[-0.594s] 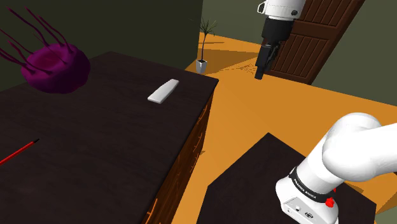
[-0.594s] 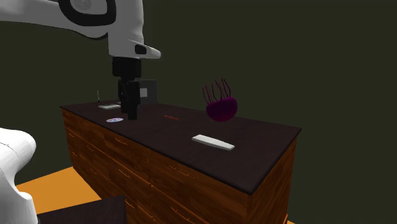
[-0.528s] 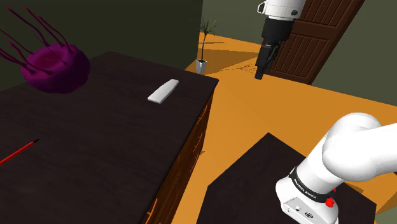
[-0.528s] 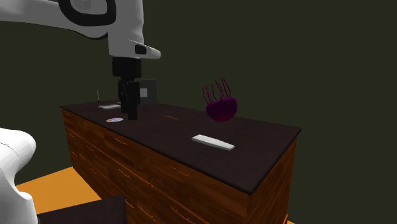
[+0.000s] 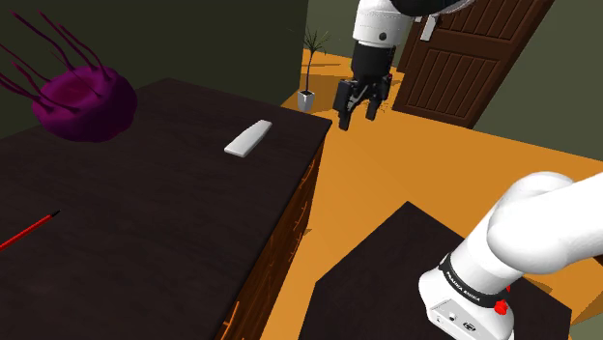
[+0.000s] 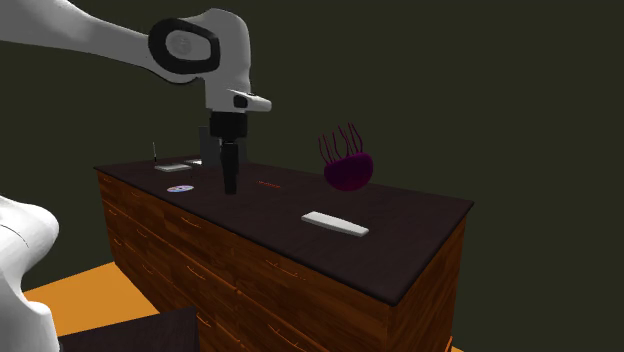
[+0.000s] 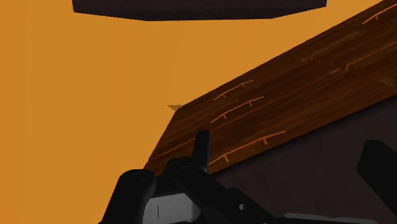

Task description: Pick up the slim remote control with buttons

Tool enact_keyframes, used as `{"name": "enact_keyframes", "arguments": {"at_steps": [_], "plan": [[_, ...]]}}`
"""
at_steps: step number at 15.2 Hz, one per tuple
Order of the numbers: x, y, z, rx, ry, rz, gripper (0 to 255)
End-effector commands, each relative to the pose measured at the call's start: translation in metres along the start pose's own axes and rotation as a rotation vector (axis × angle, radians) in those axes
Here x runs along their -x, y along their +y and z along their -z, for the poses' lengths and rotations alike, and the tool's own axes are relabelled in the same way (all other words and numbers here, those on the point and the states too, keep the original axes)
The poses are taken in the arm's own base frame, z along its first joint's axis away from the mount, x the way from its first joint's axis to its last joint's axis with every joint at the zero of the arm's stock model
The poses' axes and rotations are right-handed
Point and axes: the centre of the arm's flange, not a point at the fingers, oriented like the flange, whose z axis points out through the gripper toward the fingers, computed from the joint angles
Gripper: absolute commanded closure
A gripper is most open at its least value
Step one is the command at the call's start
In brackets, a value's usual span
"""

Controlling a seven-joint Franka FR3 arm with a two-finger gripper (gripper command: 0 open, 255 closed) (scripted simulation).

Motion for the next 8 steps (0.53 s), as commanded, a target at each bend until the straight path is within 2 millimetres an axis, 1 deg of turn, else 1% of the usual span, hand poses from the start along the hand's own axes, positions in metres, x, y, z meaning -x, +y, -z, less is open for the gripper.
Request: {"name": "enact_keyframes", "arguments": {"at_steps": [1,5,8], "plan": [[-0.016,-0.017,-0.008,-0.003,0.003,-0.083,0],[-0.054,-0.048,-0.025,-0.007,0.008,-0.236,0],[-0.086,-0.066,-0.037,-0.01,0.012,-0.351,0]]}}
